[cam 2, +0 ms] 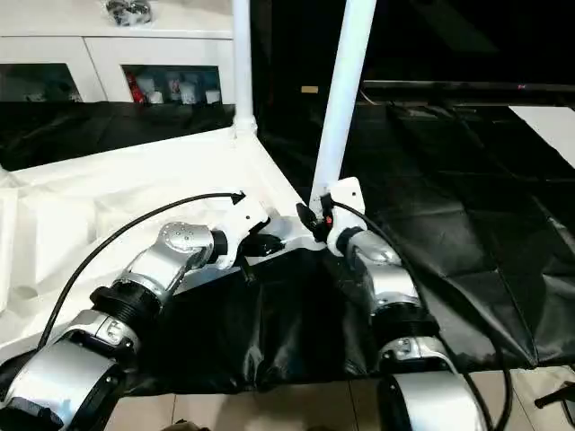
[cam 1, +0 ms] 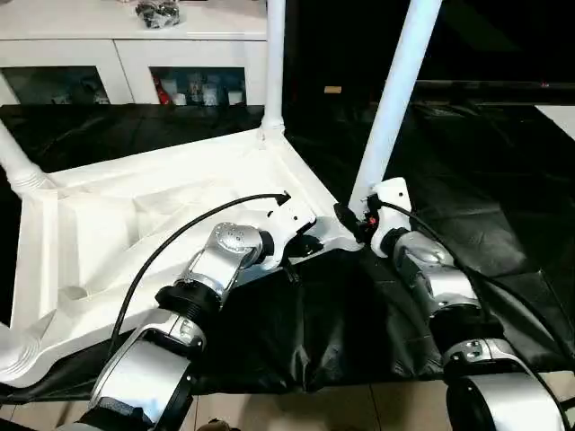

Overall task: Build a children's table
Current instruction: Rotate leg to tighten

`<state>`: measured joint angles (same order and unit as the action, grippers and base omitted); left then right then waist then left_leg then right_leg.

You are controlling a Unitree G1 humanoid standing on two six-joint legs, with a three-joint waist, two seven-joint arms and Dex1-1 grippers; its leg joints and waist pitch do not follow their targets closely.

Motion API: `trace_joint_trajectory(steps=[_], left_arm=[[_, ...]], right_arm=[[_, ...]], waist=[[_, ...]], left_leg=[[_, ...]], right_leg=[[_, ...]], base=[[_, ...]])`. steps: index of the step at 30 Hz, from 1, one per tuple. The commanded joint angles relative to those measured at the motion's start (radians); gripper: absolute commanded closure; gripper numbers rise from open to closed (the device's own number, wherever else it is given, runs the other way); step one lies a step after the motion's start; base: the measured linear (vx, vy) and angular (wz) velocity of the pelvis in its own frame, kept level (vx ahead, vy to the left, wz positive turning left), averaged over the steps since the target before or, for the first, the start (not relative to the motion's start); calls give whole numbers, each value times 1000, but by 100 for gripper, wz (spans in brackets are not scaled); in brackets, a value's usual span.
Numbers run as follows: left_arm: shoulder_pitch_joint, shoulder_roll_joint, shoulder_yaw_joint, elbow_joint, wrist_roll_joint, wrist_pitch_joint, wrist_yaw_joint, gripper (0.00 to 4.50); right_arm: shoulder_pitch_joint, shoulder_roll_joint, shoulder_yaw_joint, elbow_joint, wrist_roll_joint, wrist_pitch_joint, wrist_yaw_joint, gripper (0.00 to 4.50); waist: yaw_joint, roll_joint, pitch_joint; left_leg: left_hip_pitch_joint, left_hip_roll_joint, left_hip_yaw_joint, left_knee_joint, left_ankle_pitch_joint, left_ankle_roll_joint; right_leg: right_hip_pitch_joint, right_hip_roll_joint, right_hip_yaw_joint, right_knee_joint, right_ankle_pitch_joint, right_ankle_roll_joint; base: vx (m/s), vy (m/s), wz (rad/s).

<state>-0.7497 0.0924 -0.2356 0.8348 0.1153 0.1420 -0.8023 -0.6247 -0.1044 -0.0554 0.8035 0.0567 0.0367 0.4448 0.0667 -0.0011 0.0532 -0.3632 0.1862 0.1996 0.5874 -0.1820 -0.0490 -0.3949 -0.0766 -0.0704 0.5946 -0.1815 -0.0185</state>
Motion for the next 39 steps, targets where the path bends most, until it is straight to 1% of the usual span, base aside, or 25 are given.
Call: trace_joint_trajectory(steps=[1, 2, 3, 5, 6, 10, 11, 12, 13, 14, 16, 17, 18, 21, 22, 23, 25, 27, 29, 30, 31, 32, 35, 38, 39], left_arm=[[-33, -49, -13, -37, -11, -48, -4, 450], [-25, -32, -18, -43, -13, -65, -23, 450], [-20, -24, -20, -48, -17, -74, -39, 450], [-8, -1, -26, -65, -27, -89, -83, 450], [-8, -1, -26, -65, -27, -89, -83, 450], [15, 32, -30, -95, -47, -114, -170, 450], [29, 54, -35, -114, -61, -125, -234, 450], [31, 57, -36, -116, -62, -126, -240, 450], [36, 67, -39, -122, -66, -134, -264, 450], [39, 73, -41, -124, -67, -139, -278, 450], [47, 93, -41, -132, -76, -146, -324, 450], [51, 104, -40, -134, -81, -148, -350, 450], [52, 107, -40, -135, -82, -148, -356, 450], [62, 126, -41, -143, -94, -152, -401, 450], [64, 132, -41, -145, -99, -153, -415, 450], [66, 139, -42, -148, -104, -150, -432, 450], [67, 147, -43, -148, -109, -150, -453, 450], [65, 155, -43, -142, -113, -152, -478, 450], [62, 163, -41, -136, -115, -152, -507, 450], [62, 164, -41, -134, -115, -152, -510, 450], [58, 167, -37, -125, -114, -156, -521, 450], [56, 168, -36, -120, -114, -158, -522, 450], [46, 168, -40, -99, -107, -167, -502, 450], [42, 158, -37, -93, -100, -161, -469, 450], [41, 154, -35, -91, -98, -157, -459, 450]], right_arm=[[25, 102, 84, 49, 13, 34, 101, 197], [28, 90, 83, 39, 25, 34, 143, 197], [31, 80, 90, 32, 21, 29, 160, 180], [42, 47, 113, 11, 6, 12, 207, 175], [42, 47, 113, 11, 6, 12, 207, 163], [60, -10, 129, -25, 13, 2, 323, 163], [74, -53, 143, -53, 20, -7, 412, 163], [76, -58, 145, -56, 21, -8, 423, 163], [84, -78, 154, -69, 23, -13, 464, 163], [89, -89, 158, -77, 23, -16, 491, 163], [112, -137, 182, -108, 20, -36, 594, 163], [125, -166, 195, -126, 25, -34, 659, 163], [129, -173, 198, -131, 27, -33, 674, 163], [148, -204, 214, -168, 45, -11, 750, 163], [154, -212, 219, -180, 52, -1, 772, 163], [162, -222, 226, -194, 55, 2, 797, 163], [168, -232, 235, -204, 54, 5, 817, 188], [174, -240, 242, -215, 54, 11, 840, 200], [182, -246, 247, -230, 60, 14, 864, 213], [183, -247, 248, -232, 61, 14, 867, 218], [188, -252, 254, -241, 61, 13, 877, 222], [190, -253, 256, -243, 59, 13, 877, 227], [200, -249, 255, -258, 65, 23, 873, 243], [208, -235, 250, -269, 71, 34, 855, 248], [210, -230, 248, -271, 73, 38, 847, 249]], waist=[[2, -3, -57], [3, -4, -58], [2, -5, -59], [0, -3, -61], [0, -3, -61], [2, 1, -65], [5, 3, -66], [6, 2, -68], [11, 6, -68], [13, 5, -68], [22, 6, -66], [27, 3, -64], [31, 3, -62], [36, 5, -59], [36, 4, -59], [37, 5, -60], [39, 7, -61], [39, 3, -61], [41, 9, -62], [42, 8, -63], [42, 18, -64], [41, 12, -64], [43, 15, -64], [44, 9, -63], [45, 10, -63]], left_leg=[[14, 49, -31, -80, -291, 18], [13, 48, -31, -79, -285, 25], [9, 49, -31, -79, -272, 30], [5, 49, -30, -77, -246, 42], [5, 49, -30, -77, -246, 42], [5, 51, -27, -72, -208, 60], [5, 51, -27, -70, -195, 66], [7, 52, -24, -68, -190, 72], [6, 56, -22, -67, -173, 83], [6, 57, -21, -66, -171, 85], [7, 57, -20, -66, -182, 86], [9, 57, -19, -67, -200, 82], [11, 59, -19, -68, -217, 79], [15, 61, -21, -73, -247, 57], [14, 60, -22, -73, -250, 55], [14, 61, -22, -74, -251, 54], [15, 61, -22, -74, -252, 50], [13, 59, -22, -74, -242, 49], [11, 60, -23, -73, -232, 52], [12, 60, -23, -72, -230, 52], [12, 60, -24, -73, -227, 49], [12, 59, -24, -72, -227, 51], [13, 58, -23, -71, -237, 50], [13, 59, -23, -73, -241, 47], [13, 59, -23, -73, -240, 46]], right_leg=[[35, -84, 49, -89, -340, -185], [36, -84, 49, -88, -331, -188], [40, -85, 49, -85, -315, -191], [42, -85, 50, -80, -273, -201], [42, -85, 50, -80, -273, -201], [46, -84, 49, -71, -195, -230], [48, -81, 47, -67, -162, -240], [48, -78, 47, -65, -139, -247], [48, -76, 46, -58, -91, -266], [47, -77, 46, -56, -82, -269], [46, -78, 45, -58, -97, -270], [46, -79, 45, -62, -129, -265], [44, -80, 47, -65, -162, -258], [40, -82, 48, -72, -235, -242], [41, -81, 48, -73, -243, -238], [41, -80, 49, -73, -242, -235], [39, -81, 49, -71, -239, -236], [41, -81, 49, -71, -236, -235], [42, -82, 48, -70, -224, -236], [42, -82, 48, -70, -219, -236], [41, -80, 48, -68, -197, -241], [43, -79, 47, -67, -180, -245], [42, -80, 47, -68, -196, -246], [42, -81, 47, -71, -224, -238], [42, -81, 47, -71, -230, -235]], base=[[0, 0, 0], [0, 0, 0], [0, 0, 0], [0, 0, 0], [0, 0, 0], [0, 0, 0], [0, 0, 0], [0, 0, 0], [0, 0, 0], [0, 0, 0], [0, 0, 0], [0, 0, 0], [0, 0, 0], [0, 0, 0], [0, 0, 0], [0, 0, 0], [0, 0, 0], [0, 0, 0], [0, 0, 0], [0, 0, 0], [0, 0, 0], [0, 0, 0], [0, 0, 0], [0, 0, 0], [0, 0, 0]])
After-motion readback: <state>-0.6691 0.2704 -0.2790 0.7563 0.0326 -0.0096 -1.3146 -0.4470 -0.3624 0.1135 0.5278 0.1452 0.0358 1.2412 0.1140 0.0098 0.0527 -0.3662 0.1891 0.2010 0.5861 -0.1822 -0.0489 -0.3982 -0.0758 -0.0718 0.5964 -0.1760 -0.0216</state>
